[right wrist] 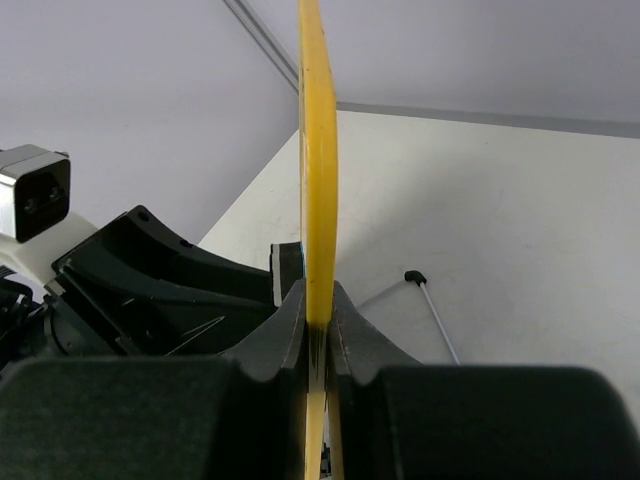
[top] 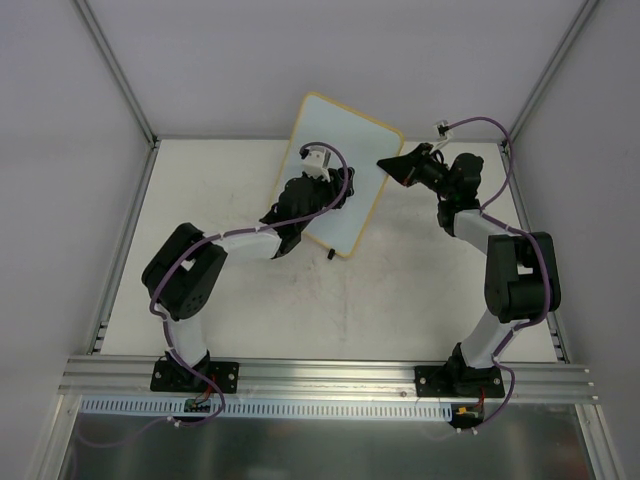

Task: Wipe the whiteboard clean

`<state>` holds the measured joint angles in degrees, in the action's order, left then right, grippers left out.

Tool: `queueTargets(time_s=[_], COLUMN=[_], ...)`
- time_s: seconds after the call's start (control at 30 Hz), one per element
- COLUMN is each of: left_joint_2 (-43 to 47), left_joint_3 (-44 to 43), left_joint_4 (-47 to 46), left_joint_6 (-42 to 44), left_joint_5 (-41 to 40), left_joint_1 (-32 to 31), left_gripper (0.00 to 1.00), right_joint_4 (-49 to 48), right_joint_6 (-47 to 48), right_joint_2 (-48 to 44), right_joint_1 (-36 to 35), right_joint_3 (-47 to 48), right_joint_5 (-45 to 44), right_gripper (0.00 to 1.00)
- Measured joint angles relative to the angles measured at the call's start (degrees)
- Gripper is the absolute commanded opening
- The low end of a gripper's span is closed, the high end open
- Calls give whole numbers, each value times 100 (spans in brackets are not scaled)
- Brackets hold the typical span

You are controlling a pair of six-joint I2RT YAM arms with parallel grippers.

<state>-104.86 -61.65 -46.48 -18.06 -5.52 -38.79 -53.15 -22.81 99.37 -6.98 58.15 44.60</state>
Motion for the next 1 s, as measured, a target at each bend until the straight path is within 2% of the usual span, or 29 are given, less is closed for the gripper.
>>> queueTargets(time_s=[0.5,1.0], left_joint_2=[-31,155], left_joint_3=[42,1659], left_joint_4=[-164,-1049], left_joint_6=[201,-1475], left_joint_5=[-354,90], left_joint_1=[-190,901], left_gripper=[0,0], right_joint_4=[-22,-66], right_joint_6=[0,17], right_joint_2=[0,-2], right_joint_1=[9,-15], right_joint_3=[-26,-26], right_joint_5=[0,33], right_gripper=[0,0])
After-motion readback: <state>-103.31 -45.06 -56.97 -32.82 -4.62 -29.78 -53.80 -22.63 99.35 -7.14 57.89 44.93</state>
